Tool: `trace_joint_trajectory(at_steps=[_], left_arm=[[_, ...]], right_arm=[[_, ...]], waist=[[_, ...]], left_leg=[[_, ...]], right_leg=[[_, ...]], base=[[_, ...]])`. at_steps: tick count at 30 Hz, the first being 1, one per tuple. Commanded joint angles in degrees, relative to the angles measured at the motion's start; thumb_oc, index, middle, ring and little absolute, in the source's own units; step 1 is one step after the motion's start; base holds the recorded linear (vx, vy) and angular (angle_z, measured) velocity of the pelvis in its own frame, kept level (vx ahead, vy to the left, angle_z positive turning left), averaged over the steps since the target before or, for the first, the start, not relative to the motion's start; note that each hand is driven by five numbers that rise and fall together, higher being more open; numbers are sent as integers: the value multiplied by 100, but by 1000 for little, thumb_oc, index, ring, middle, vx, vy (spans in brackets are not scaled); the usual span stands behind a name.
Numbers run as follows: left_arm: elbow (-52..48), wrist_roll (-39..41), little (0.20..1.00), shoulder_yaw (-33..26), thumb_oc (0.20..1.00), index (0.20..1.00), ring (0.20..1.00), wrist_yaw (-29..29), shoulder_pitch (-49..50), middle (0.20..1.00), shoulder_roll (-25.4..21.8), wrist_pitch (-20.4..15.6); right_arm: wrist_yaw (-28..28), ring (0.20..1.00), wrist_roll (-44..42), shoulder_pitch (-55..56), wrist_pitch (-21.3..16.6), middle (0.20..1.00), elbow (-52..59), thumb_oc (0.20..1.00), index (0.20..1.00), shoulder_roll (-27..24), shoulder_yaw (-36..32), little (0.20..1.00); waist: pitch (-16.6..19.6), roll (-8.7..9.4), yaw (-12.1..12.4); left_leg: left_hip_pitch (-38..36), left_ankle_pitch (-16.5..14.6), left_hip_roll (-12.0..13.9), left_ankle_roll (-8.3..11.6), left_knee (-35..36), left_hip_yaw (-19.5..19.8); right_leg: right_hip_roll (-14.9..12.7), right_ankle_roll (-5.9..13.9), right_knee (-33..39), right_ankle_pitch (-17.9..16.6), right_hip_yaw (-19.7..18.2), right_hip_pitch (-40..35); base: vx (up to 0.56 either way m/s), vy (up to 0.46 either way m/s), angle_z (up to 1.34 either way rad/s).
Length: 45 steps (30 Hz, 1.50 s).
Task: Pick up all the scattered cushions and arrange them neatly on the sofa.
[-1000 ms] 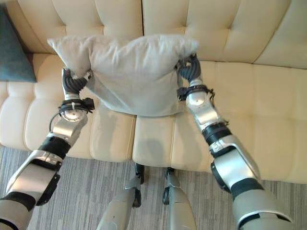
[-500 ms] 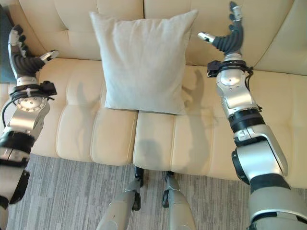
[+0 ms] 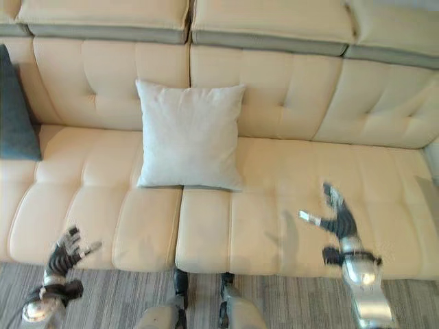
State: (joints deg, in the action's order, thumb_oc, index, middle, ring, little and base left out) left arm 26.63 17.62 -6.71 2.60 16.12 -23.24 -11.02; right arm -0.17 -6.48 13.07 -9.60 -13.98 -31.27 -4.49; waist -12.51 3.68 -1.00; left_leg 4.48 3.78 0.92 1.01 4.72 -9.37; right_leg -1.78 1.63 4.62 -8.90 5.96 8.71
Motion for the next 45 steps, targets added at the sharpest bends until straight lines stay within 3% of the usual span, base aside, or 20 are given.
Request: trace_joint_trajectory(at_steps=[1, 5, 7, 8, 9, 12, 13, 16, 19, 21, 24, 26, 28, 29, 33, 39, 41, 42, 43, 45], left_arm=[[365, -399, 1000, 101, 1000, 1000, 1000, -252, 214, 1000, -100, -121], [569, -499, 1000, 405, 1000, 1000, 1000, -204, -78, 1000, -327, -115], [526, -533, 1000, 546, 1000, 1000, 1000, -106, -383, 1000, -510, -110], [528, -533, 1000, 544, 1000, 1000, 1000, -106, -388, 1000, -512, -110], [429, -618, 1000, 646, 1000, 1000, 1000, -19, -555, 1000, -598, -120], [346, -672, 1000, 663, 1000, 1000, 1000, 84, -575, 1000, -596, -126], [356, -692, 1000, 652, 1000, 1000, 1000, 158, -566, 1000, -582, -125], [346, -780, 1000, 744, 1000, 1000, 1000, 306, -719, 1000, -492, -138], [338, -745, 1000, 739, 1000, 1000, 1000, 352, -755, 1000, -400, -122], [370, -778, 1000, 786, 1000, 1000, 1000, 353, -809, 1000, -309, -129], [313, -816, 1000, 772, 1000, 1000, 1000, 249, -676, 1000, -253, -149], [284, -803, 1000, 757, 1000, 1000, 1000, 260, -652, 1000, -213, -144], [288, -832, 1000, 837, 1000, 1000, 1000, 300, -655, 1000, -123, -114], [288, -816, 1000, 889, 1000, 1000, 1000, 287, -674, 1000, -90, -128], [300, -937, 1000, 1094, 1000, 1000, 1000, 228, -817, 1000, -148, -86], [184, -1008, 1000, 1195, 1000, 1000, 1000, 163, -780, 1000, -169, 13], [118, -971, 1000, 1168, 1000, 1000, 1000, 181, -778, 1000, -157, 60], [72, -959, 1000, 1146, 1000, 1000, 1000, 194, -765, 1000, -157, 64], [-55, -899, 1000, 1121, 1000, 1000, 1000, 236, -718, 1000, -148, 75], [-151, -826, 1000, 1056, 1000, 1000, 1000, 252, -615, 1000, -136, 95]], right_arm=[[88, 1000, 600, 167, -169, 1000, -569, 1000, 1000, -70, 303, 1000], [-88, 1000, 863, -177, -69, 1000, -1387, 1000, 1000, 98, 821, 1000], [-166, 1000, 771, -376, -38, 1000, -1566, 1000, 1000, 232, 995, 1000], [-167, 1000, 771, -383, -39, 1000, -1570, 1000, 1000, 235, 995, 1000], [-195, 1000, 665, -388, -46, 1000, -1637, 1000, 1000, 356, 1063, 1000], [-272, 1000, 591, -387, -33, 1000, -1860, 1000, 1000, 516, 1040, 1000], [-314, 1000, 592, -404, -24, 1000, -1889, 1000, 1000, 547, 1030, 1000], [-402, 1000, 346, -546, 11, 1000, -1858, 1000, 1000, 559, 991, 1000], [-466, 1000, 329, -630, 36, 1000, -1865, 1000, 1000, 448, 967, 1000], [-500, 1000, 297, -689, 71, 1000, -1839, 1000, 1000, 355, 927, 1000], [-459, 1000, 225, -469, 44, 1000, -1685, 1000, 1000, 407, 785, 1000], [-417, 1000, 222, -437, 56, 1000, -1694, 1000, 1000, 425, 806, 1000], [-442, 1000, 251, -452, 69, 1000, -1733, 1000, 1000, 470, 861, 1000], [-446, 1000, 242, -459, 51, 1000, -1761, 1000, 1000, 498, 872, 1000], [-431, 1000, 122, -415, 67, 1000, -1826, 1000, 1000, 631, 882, 1000], [-422, 1000, -90, -557, 121, 1000, -1995, 1000, 1000, 819, 946, 1000], [-451, 1000, -179, -698, 153, 1000, -2023, 1000, 1000, 923, 962, 1000], [-470, 1000, -207, -748, 157, 1000, -2023, 1000, 1000, 947, 963, 1000], [-548, 1000, -263, -847, 157, 1000, -2034, 1000, 1000, 989, 959, 1000], [-617, 1000, -236, -934, 191, 1000, -2006, 1000, 1000, 1026, 983, 1000]], waist=[[518, 53, -88], [285, 165, -143], [59, 133, -103], [70, 141, -102], [31, 42, 4], [129, -78, 130], [154, -40, 197], [193, 40, 413], [97, -53, 409], [-12, -78, 342], [75, 69, 109], [99, 151, 60], [174, 117, 52], [219, 97, 29], [427, 101, -161], [394, 164, -230], [336, 185, -242], [343, 196, -207], [327, 178, -81], [382, 73, 48]], left_leg=[[-240, -612, -254, -43, -199, 37], [-125, -483, -256, -125, -123, 85], [132, -370, -83, -144, -302, 60], [158, -360, -87, -143, -309, 55], [383, -197, 78, -144, -416, 34], [470, 17, 198, -96, -285, 45], [532, 101, 199, -55, -262, 28], [1292, 570, 248, 252, -385, 66], [1562, 773, 291, 419, -407, 132], [1599, 541, 144, 405, -619, 242], [1317, -178, -29, 234, -1173, 175], [1018, -554, -183, 231, -1410, 453], [797, -591, -347, 180, -1185, 890], [684, -562, -325, 155, -947, 884], [331, -465, -274, 87, -423, 684], [126, -620, -216, -45, -496, 307], [20, -726, -118, -100, -570, -4], [5, -736, -70, -112, -584, -156], [-139, -757, 99, -107, -573, -563], [-361, -792, 312, -33, -411, -927]], right_leg=[[-187, 688, -100, 262, -136, 10], [-147, 832, -531, 41, -355, 386], [-36, 828, -1264, 494, -396, 580], [-40, 826, -1270, 487, -402, 606], [-52, 652, -2158, 950, -291, 501], [-115, 570, -3138, 1163, -283, 151], [-224, 610, -3159, 1107, -232, -93], [69, 309, -1597, 1977, -167, -709], [213, 213, -1343, 1969, -158, -588], [190, 217, -1255, 1778, -82, -399], [-60, 283, -923, 1401, 32, -290], [-125, 283, -775, 1217, -87, -262], [-34, 307, -679, 1130, -215, -241], [-7, 308, -642, 1128, -225, -261], [70, 354, -588, 1023, -361, -222], [191, 426, -779, 933, -790, -109], [251, 489, -977, 891, -866, 15], [233, 507, -1020, 869, -789, 77], [-10, 505, -1144, 932, 38, 101], [-389, 513, -1389, 1117, 1100, 87]], base=[[-138, 52, -26], [-287, 9, -23], [-414, -26, -30], [-424, -29, -22], [-355, -45, -24], [-265, -77, -5], [-260, -194, 11], [-292, -250, 8], [-257, -88, 8], [-382, -33, 19], [-246, -5, 41], [-128, 31, 30], [-38, 64, -11], [15, 61, -22], [-11, 43, -22], [-40, 50, -65], [-48, 1, -138], [-45, -84, -163], [-54, -104, -209], [38, -102, -229]])
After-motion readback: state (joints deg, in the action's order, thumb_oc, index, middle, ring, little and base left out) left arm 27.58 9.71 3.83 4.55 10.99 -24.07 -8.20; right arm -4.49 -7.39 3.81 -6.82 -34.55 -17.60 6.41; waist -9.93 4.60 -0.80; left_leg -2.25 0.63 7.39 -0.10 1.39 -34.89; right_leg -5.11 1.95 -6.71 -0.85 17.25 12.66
